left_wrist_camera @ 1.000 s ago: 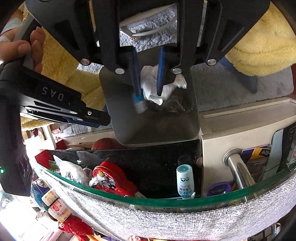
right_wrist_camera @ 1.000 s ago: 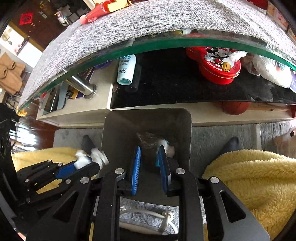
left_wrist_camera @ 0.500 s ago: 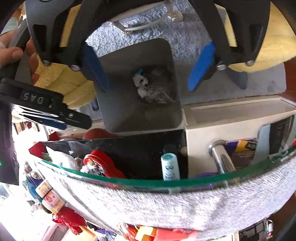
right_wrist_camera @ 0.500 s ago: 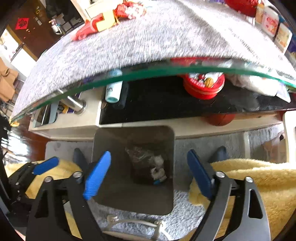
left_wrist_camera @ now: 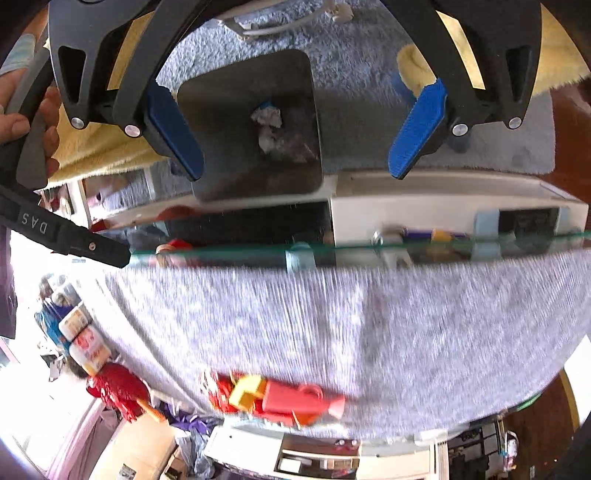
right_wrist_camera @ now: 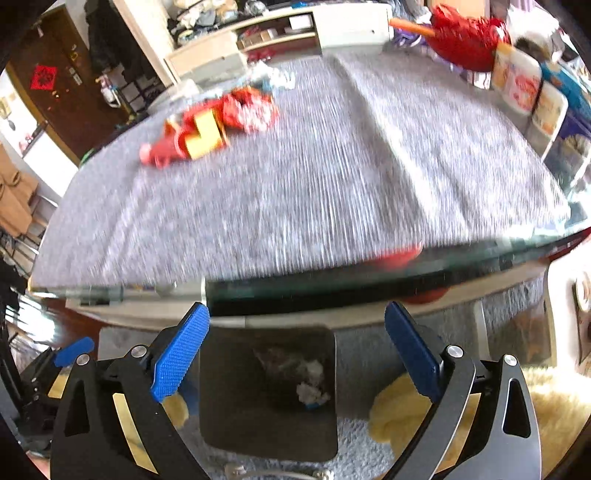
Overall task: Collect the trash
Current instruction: 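Grasp the pink cone toy with the left gripper while the right gripper grasps the yellow block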
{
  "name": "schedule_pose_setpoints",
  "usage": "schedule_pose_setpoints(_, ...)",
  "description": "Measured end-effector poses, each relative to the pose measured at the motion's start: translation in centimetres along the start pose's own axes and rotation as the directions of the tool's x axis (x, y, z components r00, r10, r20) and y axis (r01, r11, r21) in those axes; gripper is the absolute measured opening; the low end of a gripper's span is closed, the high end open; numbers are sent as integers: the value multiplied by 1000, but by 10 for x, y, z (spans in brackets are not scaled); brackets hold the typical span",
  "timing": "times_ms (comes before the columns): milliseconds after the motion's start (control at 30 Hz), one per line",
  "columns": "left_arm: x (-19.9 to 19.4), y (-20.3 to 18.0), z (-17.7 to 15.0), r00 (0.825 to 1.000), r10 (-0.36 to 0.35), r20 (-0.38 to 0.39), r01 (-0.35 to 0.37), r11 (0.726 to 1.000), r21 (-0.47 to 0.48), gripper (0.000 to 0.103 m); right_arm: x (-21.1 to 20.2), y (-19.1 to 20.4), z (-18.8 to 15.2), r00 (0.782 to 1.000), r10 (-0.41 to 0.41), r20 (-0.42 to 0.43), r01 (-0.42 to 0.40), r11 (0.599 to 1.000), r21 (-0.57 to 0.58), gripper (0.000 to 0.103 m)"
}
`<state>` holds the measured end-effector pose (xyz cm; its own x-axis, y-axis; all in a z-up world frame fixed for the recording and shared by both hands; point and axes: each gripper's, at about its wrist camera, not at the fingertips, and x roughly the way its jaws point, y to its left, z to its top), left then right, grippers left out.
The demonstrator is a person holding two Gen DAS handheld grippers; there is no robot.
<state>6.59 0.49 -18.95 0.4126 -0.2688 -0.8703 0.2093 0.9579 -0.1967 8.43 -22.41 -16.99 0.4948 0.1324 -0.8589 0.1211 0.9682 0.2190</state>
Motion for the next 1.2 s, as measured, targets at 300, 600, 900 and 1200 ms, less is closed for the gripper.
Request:
schedule_pose_setpoints(300, 1, 9, 53, 998, 31, 47, -31, 999, -14, 95, 7, 25, 54, 996, 60, 65, -57, 997, -42, 96)
schedule_pose_setpoints(600, 11, 19, 104, 995, 67, 71, -67, 998, -6, 95, 46, 53, 105, 992, 122, 41, -118, 989, -90, 67)
schedule_pose_setpoints(900, 34, 26, 139, 996, 62, 58, -62, 998, -2, 95, 82, 77, 133, 985, 174, -17, -174, 974, -144, 34)
schedule_pose_setpoints(1200, 51, 27, 160, 998, 28, 50, -28, 1000, -9, 95, 97, 87, 145, 987, 156, -26, -158, 971, -180, 34)
